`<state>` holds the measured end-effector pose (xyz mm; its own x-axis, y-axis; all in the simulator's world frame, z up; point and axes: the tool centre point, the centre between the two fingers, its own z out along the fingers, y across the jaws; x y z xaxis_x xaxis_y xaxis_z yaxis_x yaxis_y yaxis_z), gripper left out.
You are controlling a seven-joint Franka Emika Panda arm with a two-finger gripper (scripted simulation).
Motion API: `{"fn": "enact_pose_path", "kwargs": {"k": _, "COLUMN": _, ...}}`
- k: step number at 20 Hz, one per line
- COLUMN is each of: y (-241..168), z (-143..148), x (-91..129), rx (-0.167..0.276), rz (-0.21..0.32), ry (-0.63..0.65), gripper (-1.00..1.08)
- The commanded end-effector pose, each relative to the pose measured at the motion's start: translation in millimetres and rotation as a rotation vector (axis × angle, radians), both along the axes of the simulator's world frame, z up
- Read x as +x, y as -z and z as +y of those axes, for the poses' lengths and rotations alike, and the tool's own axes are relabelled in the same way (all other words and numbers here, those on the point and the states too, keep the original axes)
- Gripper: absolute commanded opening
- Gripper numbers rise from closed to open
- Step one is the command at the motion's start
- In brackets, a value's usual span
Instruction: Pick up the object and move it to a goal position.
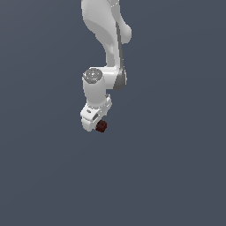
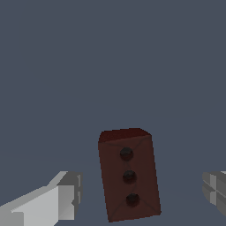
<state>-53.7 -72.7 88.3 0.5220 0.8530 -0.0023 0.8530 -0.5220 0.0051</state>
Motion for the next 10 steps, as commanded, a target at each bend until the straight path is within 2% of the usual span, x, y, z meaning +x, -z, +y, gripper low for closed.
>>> {"fn": "enact_pose_path", "kwargs": {"k": 1, "y": 3.7, "z": -3.1, "x": -3.4, "rx": 0.001, "rz": 0.001, "ry": -0.043, "gripper": 1.00}}
{"fn": "enact_pose_path", "kwargs": {"k": 10, "y": 10.7, "z": -9.1, "x": -10.3, "rx": 0.004, "rz": 0.003, "ry": -0.124, "gripper": 1.00}}
